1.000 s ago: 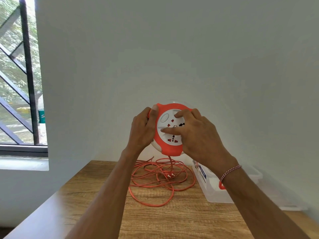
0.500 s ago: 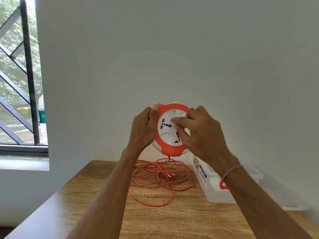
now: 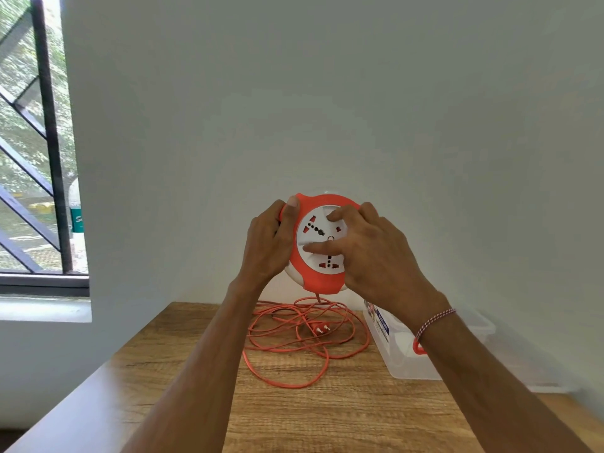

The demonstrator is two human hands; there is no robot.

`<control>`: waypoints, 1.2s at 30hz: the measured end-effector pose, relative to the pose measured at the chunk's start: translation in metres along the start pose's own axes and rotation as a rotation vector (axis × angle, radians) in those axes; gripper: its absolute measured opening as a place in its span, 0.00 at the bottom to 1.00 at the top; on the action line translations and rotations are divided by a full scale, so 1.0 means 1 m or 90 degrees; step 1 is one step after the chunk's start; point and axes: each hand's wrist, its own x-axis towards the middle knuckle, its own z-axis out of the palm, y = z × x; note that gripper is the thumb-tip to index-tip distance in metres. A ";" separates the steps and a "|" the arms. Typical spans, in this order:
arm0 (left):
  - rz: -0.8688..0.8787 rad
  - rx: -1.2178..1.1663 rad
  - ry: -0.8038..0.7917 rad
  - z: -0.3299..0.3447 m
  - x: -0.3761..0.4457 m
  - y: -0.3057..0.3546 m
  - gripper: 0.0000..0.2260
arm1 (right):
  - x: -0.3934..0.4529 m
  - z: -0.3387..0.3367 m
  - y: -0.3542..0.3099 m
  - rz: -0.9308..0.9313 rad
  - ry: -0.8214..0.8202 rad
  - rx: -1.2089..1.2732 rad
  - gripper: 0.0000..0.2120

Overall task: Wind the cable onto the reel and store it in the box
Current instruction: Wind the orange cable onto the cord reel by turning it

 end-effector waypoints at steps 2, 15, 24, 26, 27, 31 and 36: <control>-0.003 -0.001 0.001 0.000 -0.001 0.000 0.21 | -0.002 0.003 0.000 0.010 0.023 0.015 0.31; -0.002 0.005 0.008 0.001 0.000 -0.003 0.23 | 0.001 0.011 -0.003 0.149 0.054 0.077 0.33; -0.005 -0.004 0.019 0.000 0.001 -0.003 0.23 | 0.002 0.000 0.008 -0.066 0.018 0.096 0.19; 0.001 -0.004 0.018 0.000 0.001 -0.003 0.22 | 0.001 -0.001 0.003 -0.058 -0.039 0.054 0.25; 0.003 -0.003 0.017 0.000 0.000 -0.003 0.22 | 0.000 -0.001 0.002 -0.052 -0.050 0.036 0.26; 0.014 0.006 0.011 0.002 0.000 -0.004 0.23 | 0.000 -0.002 0.000 -0.032 -0.036 -0.014 0.29; 0.019 0.013 0.014 0.003 0.001 -0.004 0.22 | -0.001 0.003 -0.001 -0.002 -0.020 -0.039 0.32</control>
